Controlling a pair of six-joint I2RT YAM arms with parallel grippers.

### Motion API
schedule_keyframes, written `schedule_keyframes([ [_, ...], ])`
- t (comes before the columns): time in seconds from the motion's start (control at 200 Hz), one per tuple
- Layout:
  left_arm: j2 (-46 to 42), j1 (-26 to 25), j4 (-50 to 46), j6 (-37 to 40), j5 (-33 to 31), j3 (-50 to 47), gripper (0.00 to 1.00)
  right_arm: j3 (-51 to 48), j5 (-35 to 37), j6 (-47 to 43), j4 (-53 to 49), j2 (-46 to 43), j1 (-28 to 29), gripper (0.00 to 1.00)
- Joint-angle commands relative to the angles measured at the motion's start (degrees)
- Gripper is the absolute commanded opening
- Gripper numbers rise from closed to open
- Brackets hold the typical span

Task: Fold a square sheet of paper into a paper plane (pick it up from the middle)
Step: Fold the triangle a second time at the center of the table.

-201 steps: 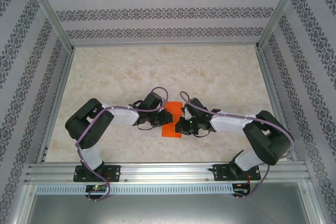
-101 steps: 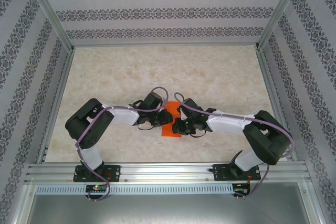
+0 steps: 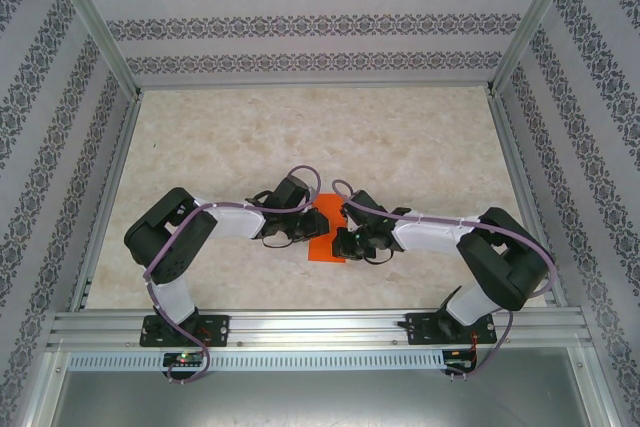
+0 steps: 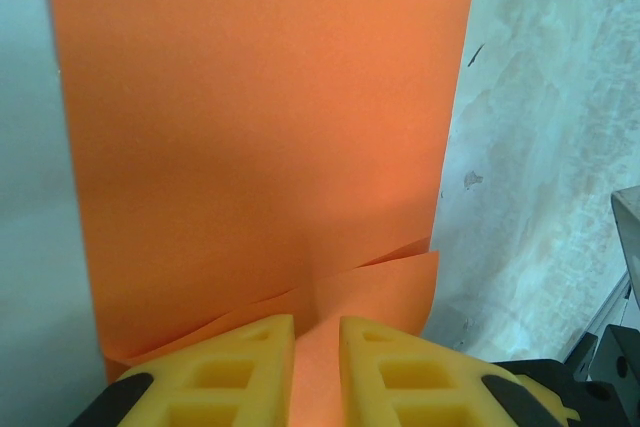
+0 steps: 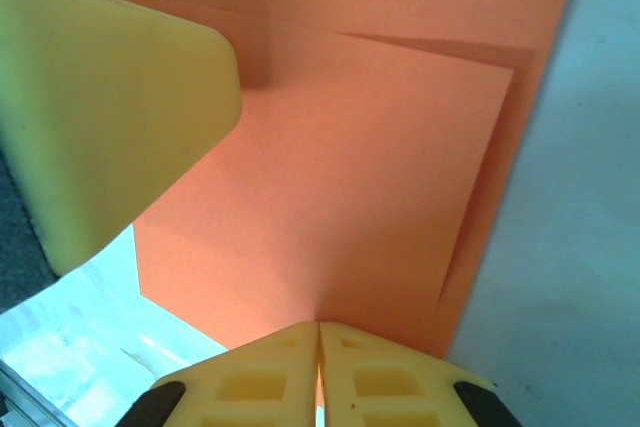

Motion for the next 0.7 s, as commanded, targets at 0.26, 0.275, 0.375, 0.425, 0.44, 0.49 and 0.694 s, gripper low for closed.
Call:
schedule_keyframes([
  [0.26,1.83,-1.03,-3.46,1.44,-3.04,-0.14,0.21,-7.72,-3.99,3.96,5.16,-1.82,-2.19,0.13],
  [0.275,1.80,-1.02,-3.35,1.39,-3.07,-0.25,0.20,-7.99,-4.38,4.16,5.57,-1.88,-2.20,0.14],
  [0.375,1.52,-1.02,-3.61,1.31,-4.00,-0.53,0.20,-9.72,-4.44,5.00,5.77,-2.98,-2.74,0.14],
  [0.425,1.50,-1.02,-3.50,1.15,-4.33,-0.69,0.20,-10.86,-4.59,5.60,6.41,-3.60,-3.47,0.14],
  [0.44,1.53,-1.05,-3.38,1.07,-4.34,-0.76,0.20,-11.15,-4.80,5.76,6.72,-3.75,-3.71,0.14],
  [0.49,1.72,-1.02,-3.12,1.04,-4.25,-0.88,0.19,-12.07,-5.76,6.08,7.65,-3.89,-4.15,0.14],
  [0.694,2.09,-1.02,-3.14,1.18,-4.42,-0.65,0.19,-14.17,-6.60,6.70,7.45,-6.33,-4.43,0.15],
])
